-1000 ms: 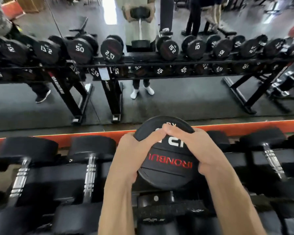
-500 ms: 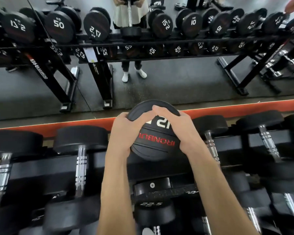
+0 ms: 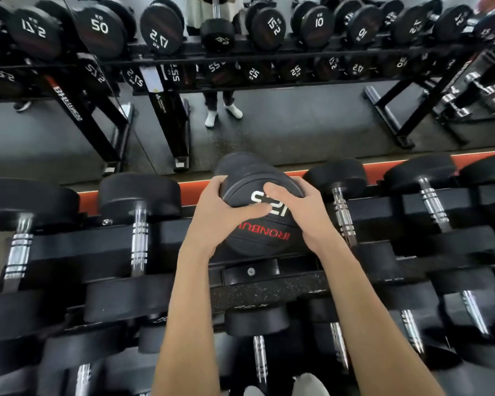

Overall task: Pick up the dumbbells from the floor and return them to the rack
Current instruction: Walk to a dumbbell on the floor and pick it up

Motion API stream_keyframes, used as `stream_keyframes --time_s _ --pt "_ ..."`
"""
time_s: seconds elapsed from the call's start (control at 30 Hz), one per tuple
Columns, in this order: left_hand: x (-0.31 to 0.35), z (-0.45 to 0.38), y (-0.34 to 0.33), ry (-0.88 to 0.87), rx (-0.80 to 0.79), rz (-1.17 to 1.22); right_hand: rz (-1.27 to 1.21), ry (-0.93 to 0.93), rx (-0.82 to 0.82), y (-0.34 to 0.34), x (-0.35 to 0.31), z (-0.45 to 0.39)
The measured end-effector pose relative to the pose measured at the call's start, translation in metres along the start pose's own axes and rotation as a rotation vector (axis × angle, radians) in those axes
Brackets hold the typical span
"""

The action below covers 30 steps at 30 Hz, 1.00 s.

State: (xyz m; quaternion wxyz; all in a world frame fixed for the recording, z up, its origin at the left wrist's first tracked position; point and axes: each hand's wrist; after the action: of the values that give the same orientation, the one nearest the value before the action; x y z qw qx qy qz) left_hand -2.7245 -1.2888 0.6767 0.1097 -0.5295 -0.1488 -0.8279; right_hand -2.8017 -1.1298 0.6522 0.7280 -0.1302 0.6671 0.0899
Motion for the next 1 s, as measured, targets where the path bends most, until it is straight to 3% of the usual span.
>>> stream_keyframes --time_s 0.2,0.43,0.53,0.67,1.0 --pt "-0.051 0.013 -0.005 -0.187 -0.054 -0.192 0.058 0.179 -0.060 0.026 0.048 0.032" --pt "-0.095 0.006 -0.003 -0.301 -0.068 -0.486 0.240 0.245 -0.201 0.048 0.091 0.047" --pt "-0.102 0.001 0.009 -0.263 -0.091 -0.587 0.452 0.341 -0.319 0.043 0.089 0.037" --pt "-0.101 0.000 0.011 -0.228 -0.115 -0.675 0.668 0.337 -0.421 0.039 0.085 0.026" --pt "-0.091 -0.001 -0.006 -0.158 -0.115 -0.702 0.616 0.238 -0.437 0.053 0.078 0.031"
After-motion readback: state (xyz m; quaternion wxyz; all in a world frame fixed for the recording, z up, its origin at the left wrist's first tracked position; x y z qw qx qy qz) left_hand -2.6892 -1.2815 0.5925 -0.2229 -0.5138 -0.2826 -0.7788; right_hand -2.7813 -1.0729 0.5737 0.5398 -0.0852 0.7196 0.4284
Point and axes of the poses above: each hand's wrist, its own z-axis away from the middle knuckle, its own y-axis out of the back of the hand, x = y × z, and after that the axes turned 10 degrees about y, right-handed
